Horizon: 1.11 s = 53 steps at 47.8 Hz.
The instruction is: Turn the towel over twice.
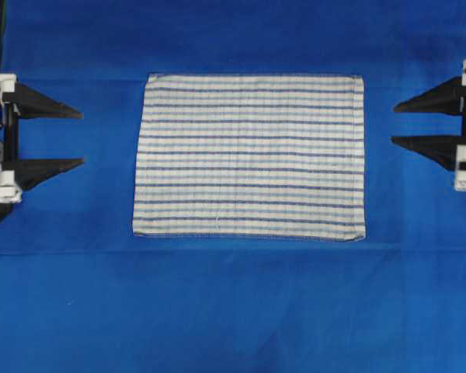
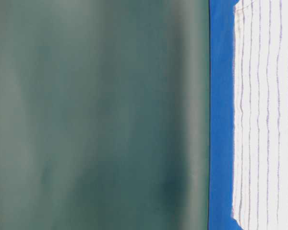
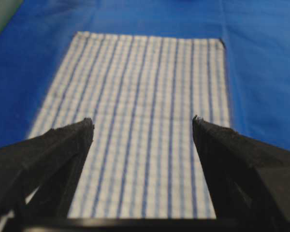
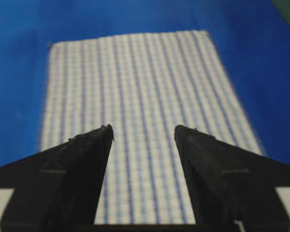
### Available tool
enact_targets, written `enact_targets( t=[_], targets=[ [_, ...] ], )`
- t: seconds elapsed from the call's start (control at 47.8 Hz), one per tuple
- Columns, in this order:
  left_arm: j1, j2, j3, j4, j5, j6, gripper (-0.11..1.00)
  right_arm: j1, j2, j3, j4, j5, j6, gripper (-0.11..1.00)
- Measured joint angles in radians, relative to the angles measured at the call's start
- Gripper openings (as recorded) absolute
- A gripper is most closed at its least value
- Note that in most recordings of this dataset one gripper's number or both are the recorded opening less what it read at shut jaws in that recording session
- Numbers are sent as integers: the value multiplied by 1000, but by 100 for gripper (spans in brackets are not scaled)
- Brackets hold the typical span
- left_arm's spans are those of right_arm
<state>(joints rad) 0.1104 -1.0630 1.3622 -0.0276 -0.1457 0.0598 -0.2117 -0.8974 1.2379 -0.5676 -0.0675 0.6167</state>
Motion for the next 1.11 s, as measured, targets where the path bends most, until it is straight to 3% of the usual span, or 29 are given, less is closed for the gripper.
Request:
enact_targets(
  t=[0.544,0.9,1.11],
  targets=[
    [298,558,-153,0,-172,14,78,-270,459,-163,3,11,-2,62],
    [420,937,-264,0,-281,15,78,-377,739,-233,-2,17,-11,62],
    [440,1086,-305,2,-347,15,78,-416,844,-249,-6,-2,-14,62]
  ],
)
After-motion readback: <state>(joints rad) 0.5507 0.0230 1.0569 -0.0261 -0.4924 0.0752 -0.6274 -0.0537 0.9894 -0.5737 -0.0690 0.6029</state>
